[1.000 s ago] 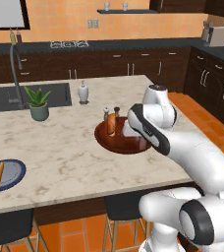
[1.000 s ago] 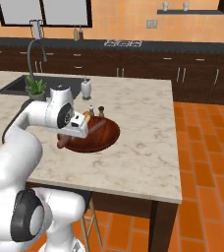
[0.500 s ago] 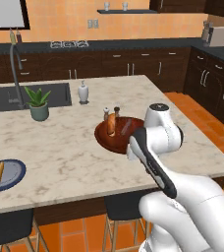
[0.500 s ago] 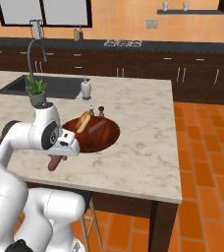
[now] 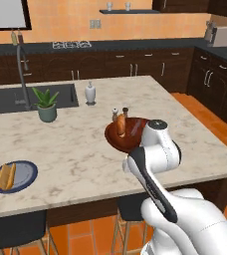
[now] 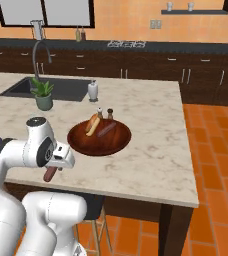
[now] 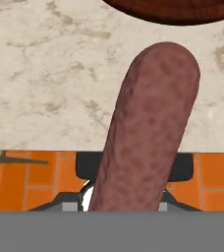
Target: Place one bun and one sausage from the bowl on each plate.
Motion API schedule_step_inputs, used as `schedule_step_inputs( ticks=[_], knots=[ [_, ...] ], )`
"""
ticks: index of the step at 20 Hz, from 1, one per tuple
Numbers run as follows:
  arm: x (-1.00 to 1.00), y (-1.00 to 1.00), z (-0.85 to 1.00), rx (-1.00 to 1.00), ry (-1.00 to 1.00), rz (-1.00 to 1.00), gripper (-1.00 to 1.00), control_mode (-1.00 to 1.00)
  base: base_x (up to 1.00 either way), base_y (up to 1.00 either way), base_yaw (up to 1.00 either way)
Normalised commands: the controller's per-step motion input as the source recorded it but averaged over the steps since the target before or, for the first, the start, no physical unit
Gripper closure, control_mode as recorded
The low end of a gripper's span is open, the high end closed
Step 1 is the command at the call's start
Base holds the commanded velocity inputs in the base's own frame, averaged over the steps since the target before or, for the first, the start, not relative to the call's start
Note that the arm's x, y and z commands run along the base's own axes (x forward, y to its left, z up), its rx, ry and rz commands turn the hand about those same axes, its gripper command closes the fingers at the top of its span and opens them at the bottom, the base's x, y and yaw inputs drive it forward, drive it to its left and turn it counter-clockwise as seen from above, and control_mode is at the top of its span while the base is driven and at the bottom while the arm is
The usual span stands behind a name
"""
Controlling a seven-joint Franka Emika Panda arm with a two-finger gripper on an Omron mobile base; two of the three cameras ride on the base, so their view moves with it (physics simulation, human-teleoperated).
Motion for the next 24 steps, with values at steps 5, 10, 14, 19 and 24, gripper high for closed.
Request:
schedule_step_inputs(
  ticks=[5,10,14,19,24],
  knots=[
    [0.00,0.00,0.00,0.00,0.00,0.00,1.00,1.00,0.02,1.00,-0.07],
    [0.00,0.00,0.00,0.00,0.00,0.00,1.00,1.00,0.05,1.00,-0.01],
    [0.00,0.00,0.00,0.00,0.00,0.00,1.00,1.00,0.04,1.00,0.00],
    [0.00,0.00,0.00,0.00,0.00,0.00,1.00,1.00,-0.34,1.00,0.12],
    [0.00,0.00,0.00,0.00,0.00,0.00,1.00,1.00,-0.72,0.96,0.08]
  ],
)
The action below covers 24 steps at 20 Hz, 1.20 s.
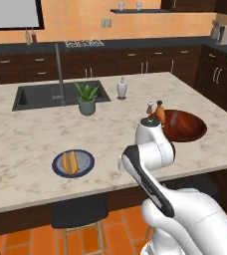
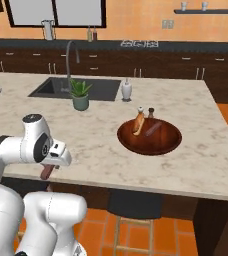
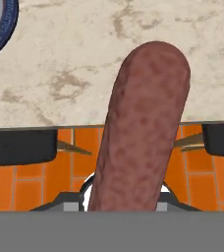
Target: Place one bun and one sausage from the bowl on each plate.
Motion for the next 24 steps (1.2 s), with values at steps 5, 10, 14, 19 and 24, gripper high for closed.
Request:
schedule_step_inputs(
  ticks=[5,10,14,19,24],
  knots=[
    [0.00,0.00,0.00,0.00,0.00,0.00,1.00,1.00,-0.52,0.79,0.01],
    [0.00,0.00,0.00,0.00,0.00,0.00,1.00,1.00,0.73,0.25,0.00],
    [0.00,0.00,0.00,0.00,0.00,0.00,1.00,1.00,0.50,0.09,0.04],
    [0.77,0.10,0.04,-0.01,0.00,0.06,1.00,-1.00,0.00,0.00,0.00],
    [0.99,0.19,0.06,0.00,0.06,0.05,1.00,-1.00,0.00,0.00,0.00]
  ],
)
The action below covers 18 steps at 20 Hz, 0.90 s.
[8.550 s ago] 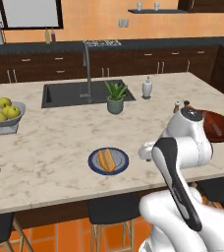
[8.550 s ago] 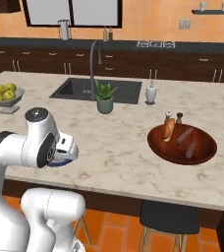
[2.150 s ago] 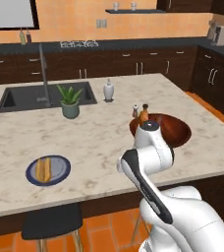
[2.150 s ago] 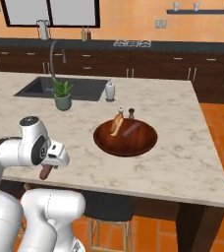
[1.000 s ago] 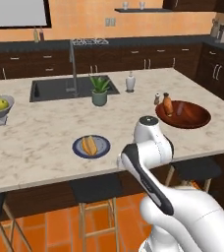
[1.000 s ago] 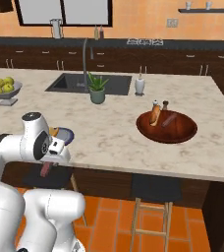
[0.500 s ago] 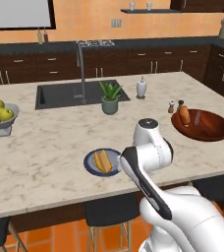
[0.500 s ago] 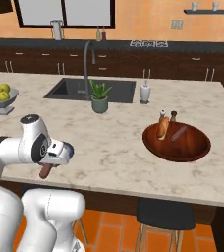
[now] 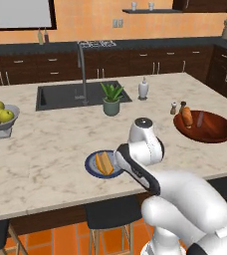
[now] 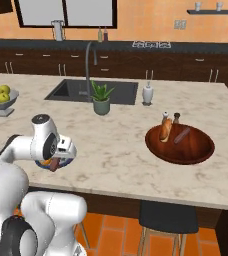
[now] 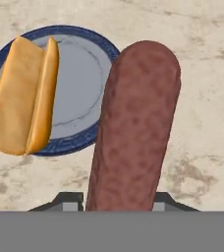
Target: Place one bun and one sausage from the bowl on each plate.
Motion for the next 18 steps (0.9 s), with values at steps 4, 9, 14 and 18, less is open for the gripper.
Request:
schedule_step_inputs(
  ticks=[4,9,14,18],
  knots=[
    [1.00,0.21,-0.03,0.02,0.10,0.04,1.00,-1.00,0.00,0.00,0.00],
    [0.97,0.30,-0.12,0.00,0.00,0.00,1.00,-1.00,0.00,0.00,0.00],
    [0.67,0.25,-0.37,0.00,-0.02,0.00,1.00,-1.00,0.00,0.00,0.00],
    [0.30,0.36,-0.50,0.00,0.00,0.01,1.00,-1.00,0.00,0.00,0.00]
  ],
)
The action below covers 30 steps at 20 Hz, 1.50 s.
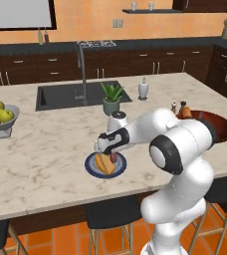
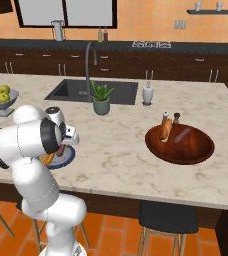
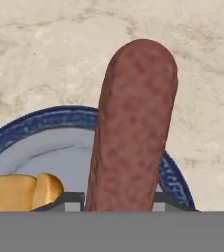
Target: Place one bun and one sausage from the bowl on each plate.
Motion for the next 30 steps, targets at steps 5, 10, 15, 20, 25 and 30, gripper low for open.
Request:
schedule_step_inputs(
  ticks=[5,10,15,20,25,30],
  knots=[
    [-0.09,0.33,-0.31,0.00,-0.01,0.06,1.00,-1.00,0.00,0.00,0.00],
    [-0.40,-0.02,-0.04,0.00,-0.02,0.01,-1.00,-1.00,0.00,0.00,0.00],
    [-0.22,-0.04,0.00,0.00,-0.01,0.00,-1.00,-1.00,0.00,0.00,0.00],
    [0.00,-0.19,0.68,0.00,0.00,0.00,-1.00,-1.00,0.00,0.00,0.00],
    [-0.35,-0.35,0.75,0.00,-0.01,-0.08,-1.00,-1.00,0.00,0.00,0.00],
    [-1.00,-0.78,0.24,0.00,-0.20,-0.14,-1.00,-1.00,0.00,0.00,0.00]
  ],
)
